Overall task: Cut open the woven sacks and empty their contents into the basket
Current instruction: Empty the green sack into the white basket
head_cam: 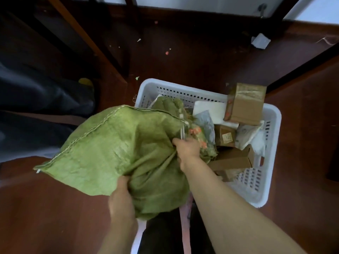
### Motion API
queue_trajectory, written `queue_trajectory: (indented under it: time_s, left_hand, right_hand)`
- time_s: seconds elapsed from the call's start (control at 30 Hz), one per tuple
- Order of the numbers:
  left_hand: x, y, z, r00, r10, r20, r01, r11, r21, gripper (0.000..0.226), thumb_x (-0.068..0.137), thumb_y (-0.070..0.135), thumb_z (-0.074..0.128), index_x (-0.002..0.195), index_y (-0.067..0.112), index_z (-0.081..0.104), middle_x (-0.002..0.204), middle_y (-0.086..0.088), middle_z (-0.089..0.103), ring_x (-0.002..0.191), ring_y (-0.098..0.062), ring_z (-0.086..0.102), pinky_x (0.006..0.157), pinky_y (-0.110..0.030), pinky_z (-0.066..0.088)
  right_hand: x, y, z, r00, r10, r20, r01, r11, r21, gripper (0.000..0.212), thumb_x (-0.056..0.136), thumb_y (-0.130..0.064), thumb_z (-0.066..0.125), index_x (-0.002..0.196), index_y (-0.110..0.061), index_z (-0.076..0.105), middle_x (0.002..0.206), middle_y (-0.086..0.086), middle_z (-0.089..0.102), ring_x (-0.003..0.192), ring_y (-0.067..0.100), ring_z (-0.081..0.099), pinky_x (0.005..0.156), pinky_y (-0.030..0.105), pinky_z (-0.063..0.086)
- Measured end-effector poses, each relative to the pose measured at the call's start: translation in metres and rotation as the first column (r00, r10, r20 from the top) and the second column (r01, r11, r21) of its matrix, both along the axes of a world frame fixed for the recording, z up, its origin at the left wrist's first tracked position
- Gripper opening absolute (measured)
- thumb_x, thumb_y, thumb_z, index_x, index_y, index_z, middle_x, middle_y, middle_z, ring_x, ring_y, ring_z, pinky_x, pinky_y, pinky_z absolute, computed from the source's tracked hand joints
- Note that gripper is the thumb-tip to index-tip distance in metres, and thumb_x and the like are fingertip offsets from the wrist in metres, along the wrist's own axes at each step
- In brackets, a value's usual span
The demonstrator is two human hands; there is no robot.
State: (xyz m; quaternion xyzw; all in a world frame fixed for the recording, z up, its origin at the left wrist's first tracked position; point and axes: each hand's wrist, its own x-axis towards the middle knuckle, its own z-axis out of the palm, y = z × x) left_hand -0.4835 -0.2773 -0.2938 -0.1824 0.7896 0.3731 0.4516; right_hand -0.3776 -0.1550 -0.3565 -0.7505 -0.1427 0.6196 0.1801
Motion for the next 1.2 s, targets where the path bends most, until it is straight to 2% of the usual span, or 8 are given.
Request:
queue_trajectory:
  time_s: [0.13,0.3,0.4,0.53,0.7,0.87,0.97,1.2]
  left_hand:
    - [-0.036,0.007,0.001,0.891,-0.358,-0.278,0.21,0.87,-0.447,0.058,0.061,0.037,0.076,0.104,0.002,0.062,0.112,-0.019,0.059,0.112,-0.037,0.052,0.098,-0.044,0.045]
    - [-0.001,0.087,0.043,0.219,-0.413,-0.884,0.809,0.583,-0.072,0.058,0.076,0.016,0.048,0.133,0.006,0.052,0.14,-0.012,0.041,0.127,-0.017,0.038,0.111,-0.019,0.025]
    - [0.011,0.146,0.019,0.382,-0.737,-0.558,0.88,0.474,-0.023,0.08,0.084,0.043,0.064,0.149,0.014,0.027,0.152,-0.007,0.031,0.136,-0.017,0.034,0.115,-0.036,0.03]
    - [0.015,0.164,-0.036,0.014,-0.997,0.081,0.909,-0.021,-0.416,0.137,0.064,0.063,0.075,0.15,0.014,-0.019,0.159,-0.015,-0.013,0.146,-0.035,-0.007,0.117,-0.046,0.013]
    - [0.01,0.133,-0.078,-0.226,-0.966,0.129,0.821,-0.26,-0.509,0.078,0.081,0.042,0.072,0.144,0.016,0.033,0.138,-0.013,0.042,0.13,-0.032,0.035,0.086,-0.044,0.043]
    - [-0.004,0.117,-0.077,-0.183,-0.982,-0.056,0.768,-0.107,-0.631,0.025,0.092,0.031,0.057,0.114,0.021,0.064,0.116,-0.011,0.06,0.107,-0.028,0.057,0.077,-0.039,0.048]
    - [-0.013,0.135,-0.039,0.171,-0.954,-0.247,0.868,0.265,-0.421,0.016,0.084,0.035,0.068,0.077,0.02,0.068,0.085,-0.008,0.068,0.084,-0.03,0.065,0.074,-0.035,0.053]
    - [-0.005,0.108,0.103,0.605,-0.667,-0.435,0.754,0.655,0.044,0.026,0.071,0.026,0.071,0.067,0.001,0.064,0.056,-0.009,0.053,0.055,-0.019,0.049,0.057,-0.03,0.039]
  right_hand:
    - [0.018,-0.018,0.018,0.962,-0.217,-0.165,0.233,0.969,0.081,0.017,0.078,-0.01,0.076,0.068,-0.012,0.063,0.059,0.002,0.063,0.049,0.014,0.058,0.048,0.023,0.047]
    - [0.026,-0.047,0.02,0.897,-0.38,-0.224,0.404,0.912,0.07,0.017,0.073,-0.02,0.082,0.07,-0.008,0.071,0.081,0.013,0.074,0.083,0.034,0.07,0.081,0.05,0.056]
    - [0.028,-0.051,0.02,0.868,-0.44,-0.231,0.458,0.889,0.028,0.02,0.078,-0.017,0.077,0.06,-0.011,0.071,0.077,0.014,0.072,0.081,0.036,0.068,0.082,0.055,0.055]
    - [0.038,-0.049,0.023,0.853,-0.488,-0.184,0.501,0.865,0.03,0.024,0.08,-0.007,0.073,0.057,-0.011,0.066,0.068,0.011,0.066,0.073,0.03,0.063,0.082,0.052,0.053]
    - [0.061,-0.049,0.013,0.812,-0.583,-0.026,0.584,0.81,0.058,0.019,0.079,-0.007,0.071,0.066,-0.007,0.058,0.068,0.009,0.063,0.067,0.026,0.061,0.074,0.043,0.053]
    - [0.068,-0.047,0.011,0.935,-0.354,0.001,0.352,0.93,0.104,0.022,0.08,-0.02,0.074,0.101,-0.017,0.069,0.097,0.004,0.071,0.089,0.022,0.067,0.091,0.047,0.053]
    - [0.063,-0.044,0.014,0.998,0.007,0.056,-0.016,0.987,0.162,0.052,0.079,-0.027,0.076,0.127,-0.019,0.057,0.118,-0.013,0.06,0.111,0.015,0.057,0.102,0.041,0.045]
    - [0.032,-0.037,0.037,0.988,0.135,-0.072,-0.112,0.957,0.267,0.025,0.091,-0.014,0.062,0.066,-0.014,0.059,0.051,-0.011,0.056,0.05,0.002,0.05,0.05,0.015,0.041]
